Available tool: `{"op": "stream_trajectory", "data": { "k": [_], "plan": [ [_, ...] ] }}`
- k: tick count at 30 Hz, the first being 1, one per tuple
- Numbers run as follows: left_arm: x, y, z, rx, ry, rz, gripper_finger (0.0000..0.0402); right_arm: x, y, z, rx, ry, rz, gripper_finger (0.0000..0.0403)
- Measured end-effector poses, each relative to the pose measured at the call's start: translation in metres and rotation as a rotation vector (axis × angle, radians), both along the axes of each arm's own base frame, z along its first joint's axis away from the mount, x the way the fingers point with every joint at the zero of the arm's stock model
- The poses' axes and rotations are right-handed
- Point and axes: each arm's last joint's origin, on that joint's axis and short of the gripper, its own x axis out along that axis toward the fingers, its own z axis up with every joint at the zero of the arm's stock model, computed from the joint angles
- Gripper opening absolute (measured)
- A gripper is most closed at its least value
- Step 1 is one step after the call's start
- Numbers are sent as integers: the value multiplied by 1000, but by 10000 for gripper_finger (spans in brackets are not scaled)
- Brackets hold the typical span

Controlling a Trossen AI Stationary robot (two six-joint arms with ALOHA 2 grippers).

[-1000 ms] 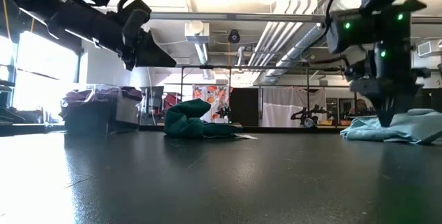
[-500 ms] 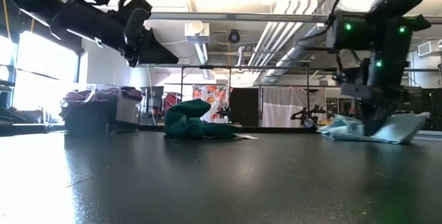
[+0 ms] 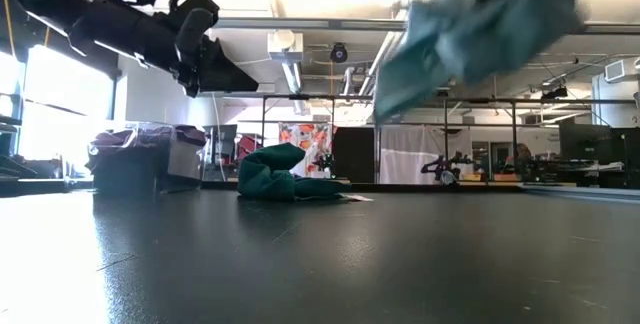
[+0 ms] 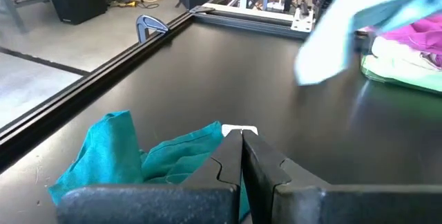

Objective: Sort towels by color in basket
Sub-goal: Put the light blue towel into the bottom transparent bin

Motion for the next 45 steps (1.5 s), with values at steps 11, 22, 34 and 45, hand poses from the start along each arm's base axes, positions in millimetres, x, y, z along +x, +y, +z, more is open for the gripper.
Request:
{"op": "stream_trajectory", "data": {
  "k": [11, 22, 34, 45],
  "plan": [
    [1, -9, -1, 25, 16, -50, 0, -81, 76, 37, 463, 106, -136, 9],
    [1, -9, -1, 56, 27, -60, 0, -116, 105, 20, 551, 281, -316, 9],
    [0, -9, -1, 74, 32, -59, 0, -98, 102, -2, 449, 575, -484, 10],
    [0, -9, -1, 73, 31, -56, 0, -85, 109, -26, 352, 663, -542, 11]
  ]
}}
